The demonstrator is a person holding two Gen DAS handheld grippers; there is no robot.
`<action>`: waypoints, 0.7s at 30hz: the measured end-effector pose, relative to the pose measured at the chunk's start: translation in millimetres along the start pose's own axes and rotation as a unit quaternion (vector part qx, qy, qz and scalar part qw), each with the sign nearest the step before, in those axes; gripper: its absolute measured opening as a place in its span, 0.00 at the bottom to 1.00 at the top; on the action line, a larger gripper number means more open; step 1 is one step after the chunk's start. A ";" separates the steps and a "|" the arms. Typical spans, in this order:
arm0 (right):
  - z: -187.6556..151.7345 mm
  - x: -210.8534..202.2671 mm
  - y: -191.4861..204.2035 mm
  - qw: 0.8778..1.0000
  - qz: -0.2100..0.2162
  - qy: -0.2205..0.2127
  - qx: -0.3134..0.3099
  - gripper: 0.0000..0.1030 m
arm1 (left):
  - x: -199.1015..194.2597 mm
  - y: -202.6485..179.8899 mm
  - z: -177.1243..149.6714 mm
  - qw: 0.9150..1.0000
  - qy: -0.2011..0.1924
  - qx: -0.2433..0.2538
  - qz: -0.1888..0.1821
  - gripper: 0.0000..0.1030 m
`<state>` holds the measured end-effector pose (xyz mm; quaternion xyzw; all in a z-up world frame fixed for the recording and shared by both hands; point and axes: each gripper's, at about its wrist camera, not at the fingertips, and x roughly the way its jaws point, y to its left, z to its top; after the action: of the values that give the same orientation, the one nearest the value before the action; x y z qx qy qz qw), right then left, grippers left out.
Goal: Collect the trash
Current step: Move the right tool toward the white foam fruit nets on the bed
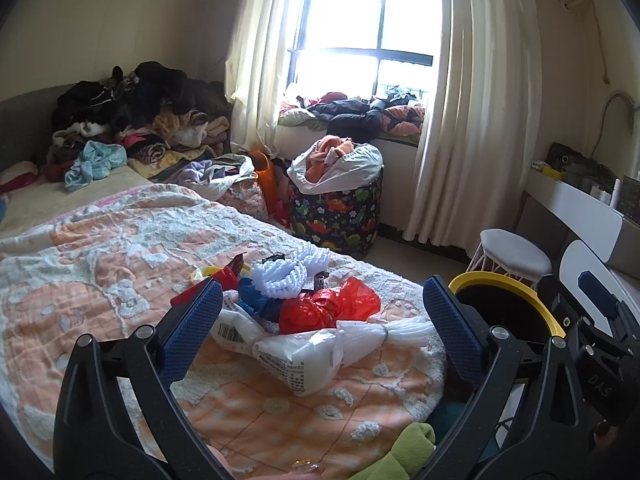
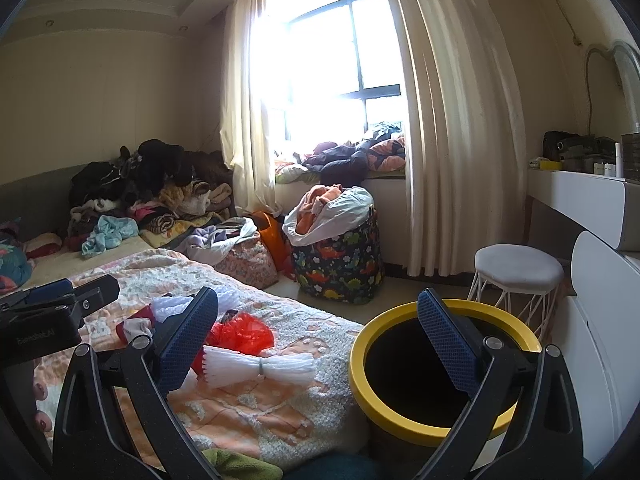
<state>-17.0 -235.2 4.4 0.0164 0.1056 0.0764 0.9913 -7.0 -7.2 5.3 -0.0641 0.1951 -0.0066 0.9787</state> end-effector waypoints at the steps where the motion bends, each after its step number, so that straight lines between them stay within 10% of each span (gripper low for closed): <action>1: -0.1 1.5 0.4 1.000 0.003 0.003 -0.002 0.94 | 0.4 2.3 0.6 1.000 0.002 -0.003 0.000 0.89; 21: -4.2 54.1 49.9 0.984 0.134 0.094 -0.066 0.94 | 35.3 72.5 9.0 0.996 0.021 -0.072 0.046 0.89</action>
<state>27.0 -177.5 -8.5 -0.0427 0.1903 0.2165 0.9566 28.2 64.5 -9.2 -0.1256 0.2181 0.0517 0.9664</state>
